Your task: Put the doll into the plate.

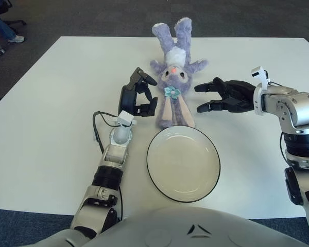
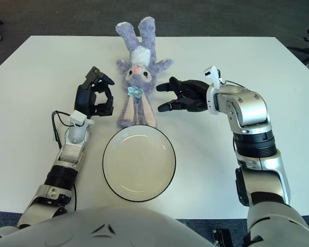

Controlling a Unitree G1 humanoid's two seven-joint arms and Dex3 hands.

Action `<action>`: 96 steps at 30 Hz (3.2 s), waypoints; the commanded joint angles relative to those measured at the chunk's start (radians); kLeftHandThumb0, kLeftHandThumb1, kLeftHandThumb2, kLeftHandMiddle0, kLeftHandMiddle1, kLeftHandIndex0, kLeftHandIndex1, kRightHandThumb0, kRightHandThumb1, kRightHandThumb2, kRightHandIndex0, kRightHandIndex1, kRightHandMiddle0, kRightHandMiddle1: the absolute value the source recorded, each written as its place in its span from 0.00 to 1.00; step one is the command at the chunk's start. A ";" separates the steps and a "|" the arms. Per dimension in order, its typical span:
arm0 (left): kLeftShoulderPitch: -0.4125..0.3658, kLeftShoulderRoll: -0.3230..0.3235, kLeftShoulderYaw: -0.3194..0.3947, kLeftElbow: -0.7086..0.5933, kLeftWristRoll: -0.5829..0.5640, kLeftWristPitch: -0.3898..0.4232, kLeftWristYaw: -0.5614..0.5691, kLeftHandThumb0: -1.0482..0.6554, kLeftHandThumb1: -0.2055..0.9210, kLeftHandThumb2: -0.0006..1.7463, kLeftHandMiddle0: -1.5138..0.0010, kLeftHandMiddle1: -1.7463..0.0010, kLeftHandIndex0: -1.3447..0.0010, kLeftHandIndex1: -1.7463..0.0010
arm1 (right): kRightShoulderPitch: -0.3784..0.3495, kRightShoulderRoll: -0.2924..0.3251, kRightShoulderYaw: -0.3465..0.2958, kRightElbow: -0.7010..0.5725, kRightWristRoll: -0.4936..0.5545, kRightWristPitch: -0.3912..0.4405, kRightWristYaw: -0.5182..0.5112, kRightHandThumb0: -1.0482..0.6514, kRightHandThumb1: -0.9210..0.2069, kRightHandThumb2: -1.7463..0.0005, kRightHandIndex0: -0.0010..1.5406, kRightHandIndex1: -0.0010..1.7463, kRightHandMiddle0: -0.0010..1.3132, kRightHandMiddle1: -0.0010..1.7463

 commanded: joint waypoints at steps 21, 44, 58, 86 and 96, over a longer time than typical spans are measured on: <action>0.106 -0.005 -0.001 0.067 0.011 -0.021 0.026 0.37 0.63 0.62 0.34 0.00 0.66 0.00 | -0.170 -0.053 0.174 0.102 0.003 0.017 0.053 0.10 0.00 0.37 0.23 0.46 0.00 0.26; 0.115 -0.010 -0.007 0.053 0.022 -0.019 0.039 0.37 0.64 0.61 0.35 0.00 0.66 0.00 | -0.211 0.015 0.234 0.247 -0.018 -0.038 0.081 0.08 0.00 0.39 0.20 0.38 0.00 0.26; 0.119 -0.006 -0.009 0.046 0.026 -0.021 0.044 0.37 0.65 0.60 0.35 0.00 0.67 0.00 | -0.268 0.008 0.296 0.287 -0.032 -0.010 0.125 0.06 0.00 0.39 0.24 0.40 0.00 0.28; 0.118 0.000 -0.006 0.047 0.039 -0.025 0.052 0.37 0.63 0.61 0.31 0.00 0.66 0.00 | -0.288 0.030 0.375 0.302 -0.080 -0.025 0.120 0.07 0.00 0.39 0.36 0.60 0.00 0.32; 0.119 0.006 -0.006 0.045 0.037 -0.021 0.048 0.37 0.64 0.61 0.31 0.00 0.66 0.00 | -0.284 -0.013 0.386 0.250 -0.108 -0.032 0.114 0.04 0.00 0.38 0.32 0.52 0.00 0.35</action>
